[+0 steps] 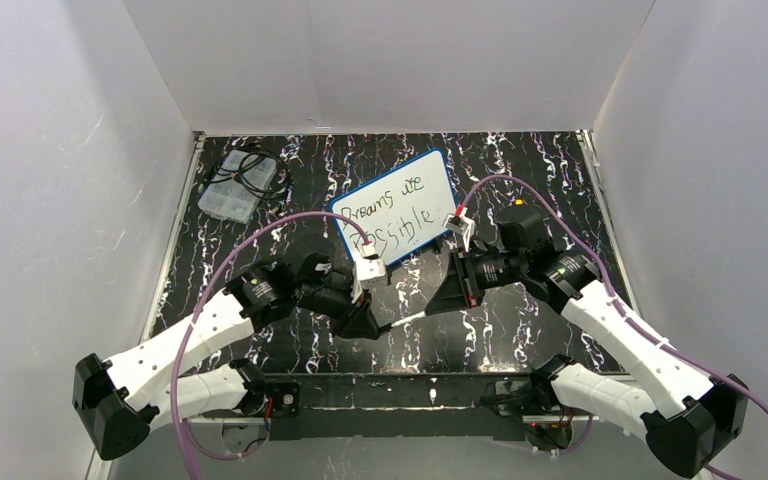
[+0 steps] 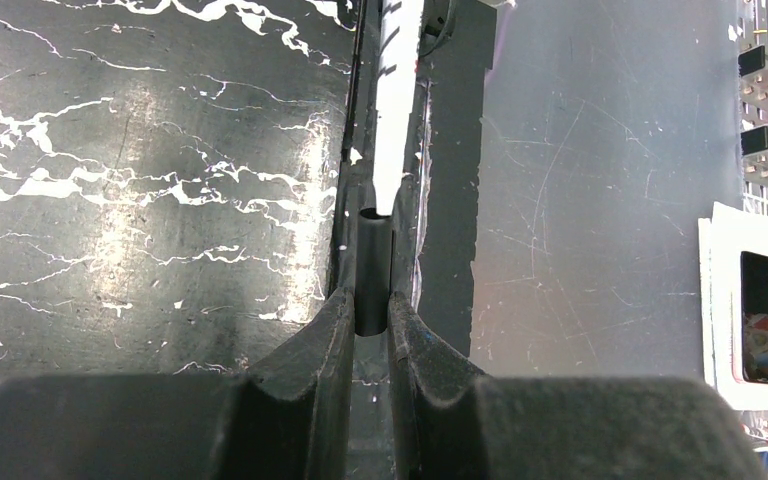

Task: Write a sentence on the whiteboard
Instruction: Close the whiteboard marker at the center of the board.

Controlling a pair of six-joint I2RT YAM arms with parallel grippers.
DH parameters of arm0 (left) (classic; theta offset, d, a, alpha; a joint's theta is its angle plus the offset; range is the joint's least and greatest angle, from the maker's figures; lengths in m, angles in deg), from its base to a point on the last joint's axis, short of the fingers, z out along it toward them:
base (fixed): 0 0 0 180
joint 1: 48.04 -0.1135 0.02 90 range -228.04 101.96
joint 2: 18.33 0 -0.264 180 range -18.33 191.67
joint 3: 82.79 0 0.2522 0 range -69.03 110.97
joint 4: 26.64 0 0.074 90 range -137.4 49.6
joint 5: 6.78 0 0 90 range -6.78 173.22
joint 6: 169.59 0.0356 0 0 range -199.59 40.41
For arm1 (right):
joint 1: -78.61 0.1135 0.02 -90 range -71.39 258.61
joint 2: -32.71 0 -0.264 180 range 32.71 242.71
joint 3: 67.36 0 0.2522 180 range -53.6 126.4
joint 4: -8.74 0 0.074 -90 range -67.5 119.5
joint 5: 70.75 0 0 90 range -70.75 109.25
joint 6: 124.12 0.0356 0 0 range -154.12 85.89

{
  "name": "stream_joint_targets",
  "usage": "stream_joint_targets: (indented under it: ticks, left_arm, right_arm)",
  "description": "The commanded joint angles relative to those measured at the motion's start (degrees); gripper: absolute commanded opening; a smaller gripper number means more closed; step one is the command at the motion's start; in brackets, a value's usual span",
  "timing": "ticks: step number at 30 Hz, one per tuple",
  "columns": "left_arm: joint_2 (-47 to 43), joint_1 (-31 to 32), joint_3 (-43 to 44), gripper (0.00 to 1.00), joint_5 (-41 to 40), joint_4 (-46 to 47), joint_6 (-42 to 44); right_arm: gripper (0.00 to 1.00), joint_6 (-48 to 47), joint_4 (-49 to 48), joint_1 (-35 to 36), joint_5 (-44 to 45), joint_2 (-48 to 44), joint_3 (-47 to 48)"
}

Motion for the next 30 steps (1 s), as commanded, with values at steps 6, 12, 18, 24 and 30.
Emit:
stream_joint_targets:
  ticks: [6, 12, 18, 24, 30]
  left_arm:
    - [1.85, -0.13, 3.76, 0.00, 2.44, 1.49, 0.28]
    - [2.35, -0.15, 3.98, 0.00, 3.20, 2.50, -0.06]
    - [3.15, -0.15, 4.63, 0.00, 2.87, 4.21, -1.26]
    - [4.68, -0.08, 5.76, 0.00, 2.76, 7.25, -3.11]
    - [6.08, -0.05, 6.97, 0.00, 2.46, 9.94, -4.38]
  right_arm:
    - [0.01, -1.22, -1.60, 0.20, -2.21, 0.63, -0.03]
    - [0.01, -1.47, -1.41, 0.19, -2.02, 0.41, -0.63]
    - [0.01, -1.27, -2.29, 0.27, -2.54, 0.87, -0.97]
    - [0.01, -0.35, -4.28, 0.71, -3.45, 1.37, -2.14]
    - [0.01, -0.19, -4.74, 1.16, -3.54, 1.33, -2.84]
